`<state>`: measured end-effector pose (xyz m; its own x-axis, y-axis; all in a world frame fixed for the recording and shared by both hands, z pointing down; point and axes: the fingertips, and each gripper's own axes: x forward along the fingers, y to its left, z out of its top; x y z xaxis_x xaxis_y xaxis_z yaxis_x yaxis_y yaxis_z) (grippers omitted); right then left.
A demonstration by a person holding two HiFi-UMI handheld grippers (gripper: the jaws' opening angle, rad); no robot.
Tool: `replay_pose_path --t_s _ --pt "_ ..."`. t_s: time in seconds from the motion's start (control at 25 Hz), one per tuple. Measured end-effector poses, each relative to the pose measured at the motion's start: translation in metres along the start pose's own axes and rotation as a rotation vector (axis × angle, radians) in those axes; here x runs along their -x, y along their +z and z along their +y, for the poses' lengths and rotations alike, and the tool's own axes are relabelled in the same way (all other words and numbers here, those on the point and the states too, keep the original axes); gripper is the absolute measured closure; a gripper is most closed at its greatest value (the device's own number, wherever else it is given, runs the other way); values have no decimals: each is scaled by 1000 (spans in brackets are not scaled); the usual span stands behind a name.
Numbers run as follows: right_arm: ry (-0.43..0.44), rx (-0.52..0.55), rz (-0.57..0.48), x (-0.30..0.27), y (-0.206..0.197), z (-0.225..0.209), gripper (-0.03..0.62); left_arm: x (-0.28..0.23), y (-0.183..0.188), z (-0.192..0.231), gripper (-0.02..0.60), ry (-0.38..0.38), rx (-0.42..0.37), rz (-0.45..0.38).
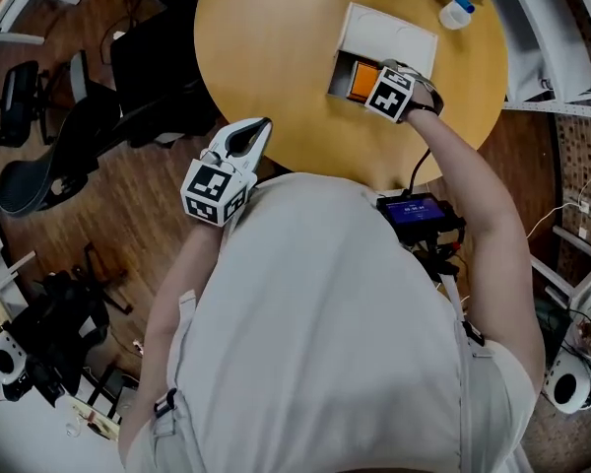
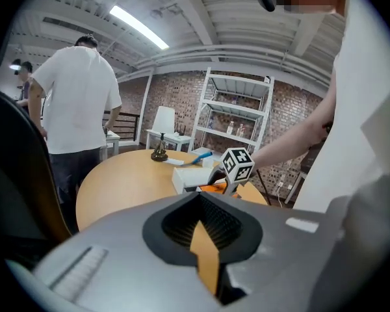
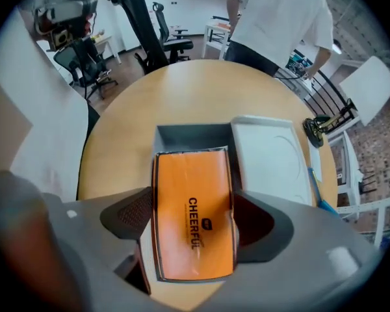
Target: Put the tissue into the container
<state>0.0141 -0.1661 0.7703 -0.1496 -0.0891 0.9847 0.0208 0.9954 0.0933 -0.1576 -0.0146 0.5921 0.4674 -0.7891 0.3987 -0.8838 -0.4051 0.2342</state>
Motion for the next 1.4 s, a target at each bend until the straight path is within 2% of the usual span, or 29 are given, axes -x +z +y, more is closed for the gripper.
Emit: replay_pose_path --t_s 0.08,0.16,0.28,0.4,0.48,0.56,0.68,0.8,1.0,1.4 --pt "19 -43 -77 12 10 2 209 -4 -4 4 580 -10 4 -1" --pt "90 -128 -196 20 14 16 250 -17 -15 0 581 -37 5 7" --pt "179 -282 -415 44 6 29 434 -44 -30 -15 581 -100 -13 22" --pt "206 -451 -702 115 6 5 594 -69 10 -21 581 -162 -74 16" --pt "185 -523 -900 173 2 -11 594 -78 49 -29 581 -200 -111 12" --pt "156 -549 -1028 215 -5 -3 595 -79 68 -41 581 -229 -127 13" --pt "111 -530 -1068 239 -14 25 594 -78 74 -55 581 -246 -128 10" --pt "77 -508 -1089 243 -22 34 594 -85 79 -62 581 -259 -135 -4" --pt "21 -477 -1131 253 -29 10 594 -111 93 -63 581 -270 -162 -31" --pt "27 -516 -1136 251 -37 5 594 -119 100 -65 581 -265 -141 -32"
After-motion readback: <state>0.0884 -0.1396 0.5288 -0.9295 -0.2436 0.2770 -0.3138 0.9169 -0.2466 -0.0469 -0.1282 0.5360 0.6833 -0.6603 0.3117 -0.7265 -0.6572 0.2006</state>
